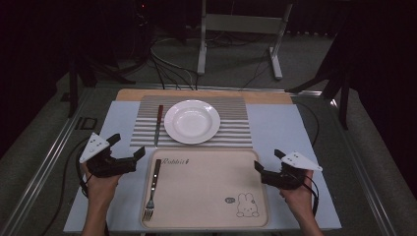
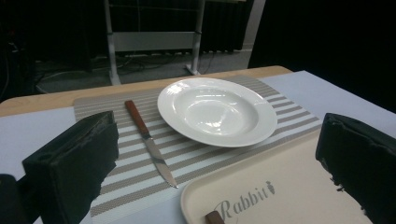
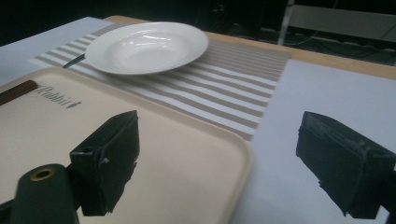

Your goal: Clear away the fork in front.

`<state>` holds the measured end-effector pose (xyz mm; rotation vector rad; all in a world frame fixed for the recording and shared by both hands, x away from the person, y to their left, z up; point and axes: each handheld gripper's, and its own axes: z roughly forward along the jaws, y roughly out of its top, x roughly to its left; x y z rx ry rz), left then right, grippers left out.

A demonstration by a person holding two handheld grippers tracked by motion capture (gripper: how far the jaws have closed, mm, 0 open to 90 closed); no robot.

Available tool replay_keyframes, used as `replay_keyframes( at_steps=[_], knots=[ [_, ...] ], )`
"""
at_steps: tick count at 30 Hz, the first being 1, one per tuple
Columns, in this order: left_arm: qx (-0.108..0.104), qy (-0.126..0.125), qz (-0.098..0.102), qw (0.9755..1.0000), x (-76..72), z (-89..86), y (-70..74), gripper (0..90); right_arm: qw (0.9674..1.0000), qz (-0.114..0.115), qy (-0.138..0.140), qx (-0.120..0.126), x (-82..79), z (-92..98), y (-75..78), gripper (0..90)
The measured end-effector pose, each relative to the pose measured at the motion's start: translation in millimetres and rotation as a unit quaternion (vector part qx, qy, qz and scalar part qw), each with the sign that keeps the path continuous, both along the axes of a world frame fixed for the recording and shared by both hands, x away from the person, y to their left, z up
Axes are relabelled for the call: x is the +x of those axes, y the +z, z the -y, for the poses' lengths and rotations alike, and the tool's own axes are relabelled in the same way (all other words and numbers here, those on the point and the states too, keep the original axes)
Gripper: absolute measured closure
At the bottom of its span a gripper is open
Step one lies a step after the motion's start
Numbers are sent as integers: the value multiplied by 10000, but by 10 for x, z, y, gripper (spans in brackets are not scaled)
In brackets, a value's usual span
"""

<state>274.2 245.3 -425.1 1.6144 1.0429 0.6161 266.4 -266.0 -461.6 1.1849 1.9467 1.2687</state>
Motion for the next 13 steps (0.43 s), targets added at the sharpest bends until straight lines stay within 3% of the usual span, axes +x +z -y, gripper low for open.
replay_keyframes(
  at_steps=[9,13],
  knots=[
    [11,158,60,9999,-21,-60,-40,2,9992,21,-390,92,-146,290,-68,139],
    [41,169,81,9998,-29,-57,-49,2,9990,-1,-435,106,-191,326,-82,139]
  ],
)
